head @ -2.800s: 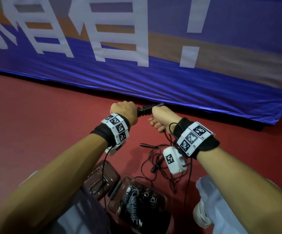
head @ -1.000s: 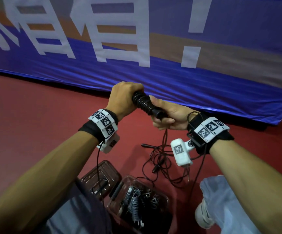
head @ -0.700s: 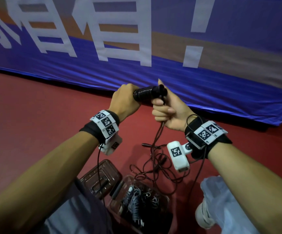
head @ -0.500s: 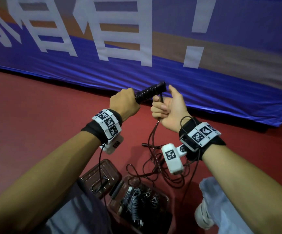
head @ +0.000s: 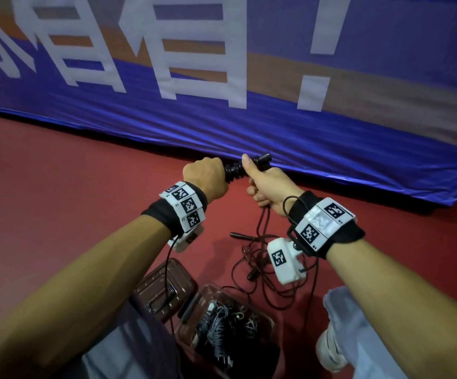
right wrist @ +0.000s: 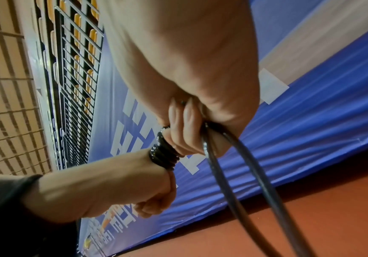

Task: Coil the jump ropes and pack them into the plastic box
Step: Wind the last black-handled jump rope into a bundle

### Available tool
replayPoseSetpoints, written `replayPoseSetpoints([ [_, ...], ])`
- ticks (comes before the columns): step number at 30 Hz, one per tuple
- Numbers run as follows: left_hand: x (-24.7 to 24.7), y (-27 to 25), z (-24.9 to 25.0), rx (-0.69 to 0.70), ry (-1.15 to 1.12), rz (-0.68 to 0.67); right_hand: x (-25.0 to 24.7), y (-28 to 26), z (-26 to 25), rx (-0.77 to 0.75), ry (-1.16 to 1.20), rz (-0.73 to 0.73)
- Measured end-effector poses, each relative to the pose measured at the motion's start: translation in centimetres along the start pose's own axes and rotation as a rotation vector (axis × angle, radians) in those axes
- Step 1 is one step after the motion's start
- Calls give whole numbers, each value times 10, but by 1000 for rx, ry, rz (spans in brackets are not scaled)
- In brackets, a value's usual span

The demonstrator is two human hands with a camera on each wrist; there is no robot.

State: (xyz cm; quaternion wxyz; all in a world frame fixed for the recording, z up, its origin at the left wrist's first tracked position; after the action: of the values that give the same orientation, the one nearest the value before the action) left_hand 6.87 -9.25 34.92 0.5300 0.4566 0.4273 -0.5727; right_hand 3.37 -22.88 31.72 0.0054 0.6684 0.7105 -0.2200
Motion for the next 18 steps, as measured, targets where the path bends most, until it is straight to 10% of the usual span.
replayPoseSetpoints([
  [18, 28, -3, 16, 16, 130, -98, -41, -8, -2, -148, -1066, 299],
])
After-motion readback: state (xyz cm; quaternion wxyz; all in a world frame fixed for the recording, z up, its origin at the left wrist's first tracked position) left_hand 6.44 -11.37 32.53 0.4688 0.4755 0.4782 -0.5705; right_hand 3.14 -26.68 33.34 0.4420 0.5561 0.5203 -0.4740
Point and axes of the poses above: each hand's wrist, its own y-axis towards the middle knuckle, its own x-axis out of the palm, z = x × y, the point moved 6 cm from there along y, towards the middle knuckle, and after that the axes turned 15 degrees about -y, right-handed, at the moved point
